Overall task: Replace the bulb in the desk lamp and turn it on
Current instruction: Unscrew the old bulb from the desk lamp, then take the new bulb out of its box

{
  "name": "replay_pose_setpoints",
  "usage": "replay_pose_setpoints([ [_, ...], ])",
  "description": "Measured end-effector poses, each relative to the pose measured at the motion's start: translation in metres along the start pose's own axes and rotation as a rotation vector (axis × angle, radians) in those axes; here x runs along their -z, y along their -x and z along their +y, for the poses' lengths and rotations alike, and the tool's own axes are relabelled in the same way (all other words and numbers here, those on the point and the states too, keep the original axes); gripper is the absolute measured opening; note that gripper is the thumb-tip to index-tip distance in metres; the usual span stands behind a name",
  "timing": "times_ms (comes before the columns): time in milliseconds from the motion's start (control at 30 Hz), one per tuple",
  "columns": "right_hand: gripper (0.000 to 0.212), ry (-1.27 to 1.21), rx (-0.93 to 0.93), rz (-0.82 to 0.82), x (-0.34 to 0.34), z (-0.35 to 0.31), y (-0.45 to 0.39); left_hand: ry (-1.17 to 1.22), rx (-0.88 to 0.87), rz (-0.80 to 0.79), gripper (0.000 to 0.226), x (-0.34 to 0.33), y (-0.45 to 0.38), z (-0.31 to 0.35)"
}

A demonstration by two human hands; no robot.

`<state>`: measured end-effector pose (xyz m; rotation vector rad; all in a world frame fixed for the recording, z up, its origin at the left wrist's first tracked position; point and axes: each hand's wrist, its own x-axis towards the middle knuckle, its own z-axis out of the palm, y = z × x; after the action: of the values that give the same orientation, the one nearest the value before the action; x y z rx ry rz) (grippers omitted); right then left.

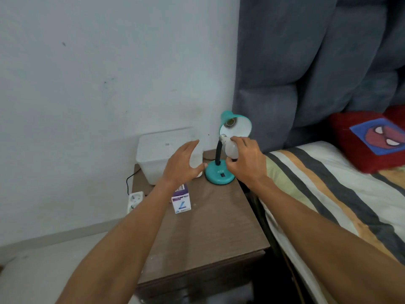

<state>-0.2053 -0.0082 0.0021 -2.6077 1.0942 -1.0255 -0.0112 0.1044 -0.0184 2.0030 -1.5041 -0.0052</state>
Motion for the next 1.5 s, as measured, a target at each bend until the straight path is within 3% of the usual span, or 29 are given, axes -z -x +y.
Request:
replay_pose_setpoints([
  [167,0.057,-0.020,-0.003,-0.152,-0.022,-0.018,0.023,0.097,0.178,0.041,0.084,-0.003,0.054,-0.032],
  [400,0.054,-0.028,-0.111,-0.339,-0.078,-0.025,0.050,0.233,0.324,0.025,0.106,-0.023,0.092,-0.069],
  [567,0.043,0.032,-0.141,-0.399,-0.115,-0.021,0.058,0.287,0.337,0.013,0.108,-0.048,0.101,-0.095],
  [800,0.048,0.029,-0.274,-0.461,-0.147,-0.009,0.062,0.298,0.291,0.037,0.100,-0.065,0.110,-0.106],
  [1067,0.045,0.022,-0.236,-0.471,-0.158,-0.002,0.058,0.288,0.236,0.058,0.092,-0.068,0.113,-0.112],
  [1167,0.054,0.050,-0.240,-0.519,-0.156,-0.005,0.056,0.304,0.233,0.052,0.093,-0.068,0.112,-0.113],
  [1333,0.047,-0.187,0.003,-0.352,-0.138,-0.030,0.038,0.332,0.250,0.045,0.096,-0.069,0.112,-0.114],
  [1433,0.042,-0.281,0.208,-0.451,-0.126,-0.056,0.021,0.361,0.279,0.036,0.099,-0.071,0.112,-0.115],
  [1500,0.039,-0.203,0.331,-0.577,-0.123,-0.067,0.014,0.365,0.291,0.032,0.101,-0.070,0.112,-0.115],
])
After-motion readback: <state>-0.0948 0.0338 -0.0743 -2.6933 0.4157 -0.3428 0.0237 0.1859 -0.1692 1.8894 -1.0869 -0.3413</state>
